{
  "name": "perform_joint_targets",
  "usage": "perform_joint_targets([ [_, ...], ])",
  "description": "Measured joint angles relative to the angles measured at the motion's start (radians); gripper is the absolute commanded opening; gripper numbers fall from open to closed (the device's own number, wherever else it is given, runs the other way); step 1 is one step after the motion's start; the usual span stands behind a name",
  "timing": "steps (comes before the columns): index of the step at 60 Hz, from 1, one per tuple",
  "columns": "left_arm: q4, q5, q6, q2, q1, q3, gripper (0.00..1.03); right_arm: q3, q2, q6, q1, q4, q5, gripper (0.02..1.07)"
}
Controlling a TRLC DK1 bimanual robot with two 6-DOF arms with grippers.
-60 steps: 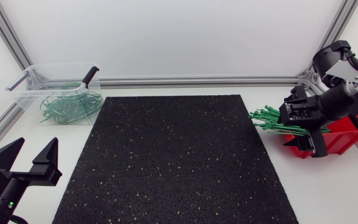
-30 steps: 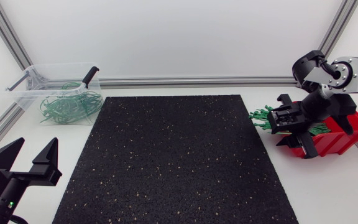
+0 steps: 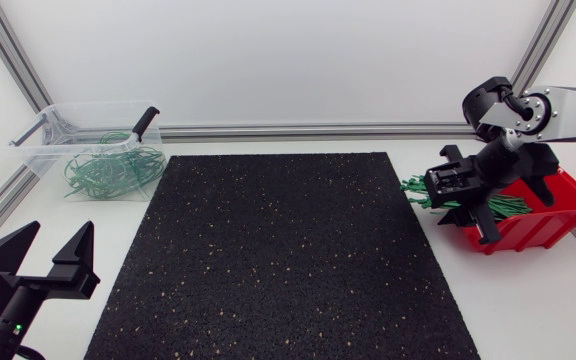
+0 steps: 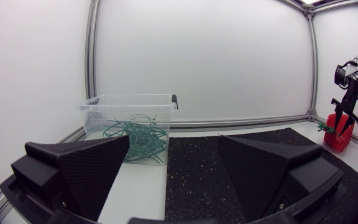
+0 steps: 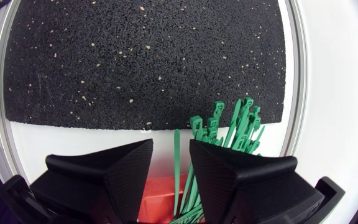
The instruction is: Take a green cable tie from the red box, thread the tail through the head to close it, then place it in the transparent bin on the left.
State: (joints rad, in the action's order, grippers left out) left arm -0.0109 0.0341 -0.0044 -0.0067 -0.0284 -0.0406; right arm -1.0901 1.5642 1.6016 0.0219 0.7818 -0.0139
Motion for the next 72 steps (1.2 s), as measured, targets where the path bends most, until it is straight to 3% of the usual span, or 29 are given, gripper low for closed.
perform_joint_targets([
  [15,0.000,0.000,0.000,0.000,0.000,0.000,0.99,-0.010,0.030,0.000,0.005,0.000,0.019,0.43],
  [34,0.000,0.000,0.000,0.000,0.000,0.000,0.99,-0.010,0.029,0.002,0.005,0.000,0.019,0.28],
  [53,0.000,0.000,0.000,0.000,0.000,0.000,0.99,-0.010,0.021,0.024,-0.007,0.000,0.019,0.26],
  [55,0.000,0.000,0.000,0.000,0.000,0.000,0.99,-0.010,0.020,0.024,-0.011,0.000,0.019,0.22],
  [72,0.000,0.000,0.000,0.000,0.000,0.000,0.99,-0.010,0.019,0.026,-0.013,0.003,0.019,0.18],
])
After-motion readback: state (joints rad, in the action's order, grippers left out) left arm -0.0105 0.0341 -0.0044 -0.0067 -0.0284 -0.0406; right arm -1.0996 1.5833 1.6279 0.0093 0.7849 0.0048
